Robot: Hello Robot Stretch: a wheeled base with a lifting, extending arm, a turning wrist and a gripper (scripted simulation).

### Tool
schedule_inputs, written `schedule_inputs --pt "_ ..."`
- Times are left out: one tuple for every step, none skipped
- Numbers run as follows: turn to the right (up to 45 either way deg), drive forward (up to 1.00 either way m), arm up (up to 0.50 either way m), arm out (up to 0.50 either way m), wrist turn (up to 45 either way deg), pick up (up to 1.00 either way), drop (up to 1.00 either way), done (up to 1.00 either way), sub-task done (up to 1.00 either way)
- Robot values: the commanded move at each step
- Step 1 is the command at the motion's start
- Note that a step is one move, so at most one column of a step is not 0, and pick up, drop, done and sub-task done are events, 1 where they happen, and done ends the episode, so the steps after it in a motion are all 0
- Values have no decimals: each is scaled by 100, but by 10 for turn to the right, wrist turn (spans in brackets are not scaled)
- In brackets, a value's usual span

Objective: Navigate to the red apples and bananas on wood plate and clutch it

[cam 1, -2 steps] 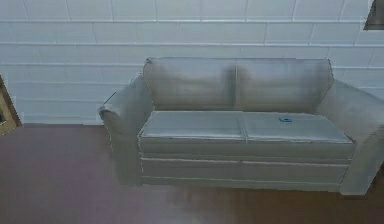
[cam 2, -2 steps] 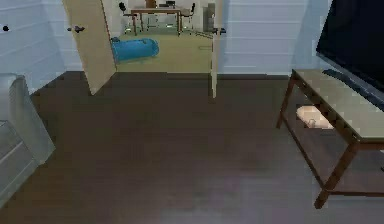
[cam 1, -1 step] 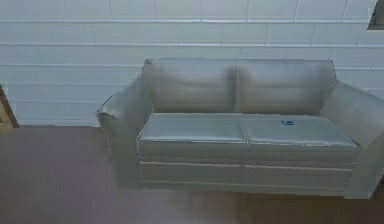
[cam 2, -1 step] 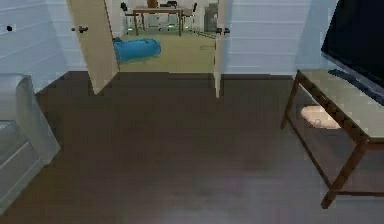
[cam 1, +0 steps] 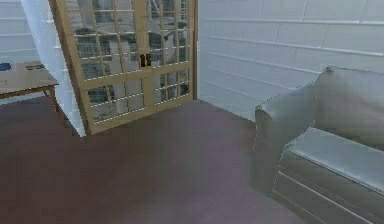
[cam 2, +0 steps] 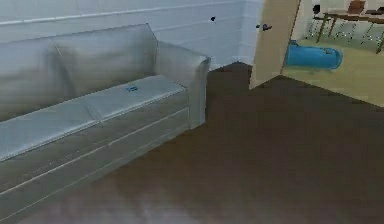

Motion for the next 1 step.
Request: schedule_inputs --pt "-300 0 0 0 0 0 0 0 0"
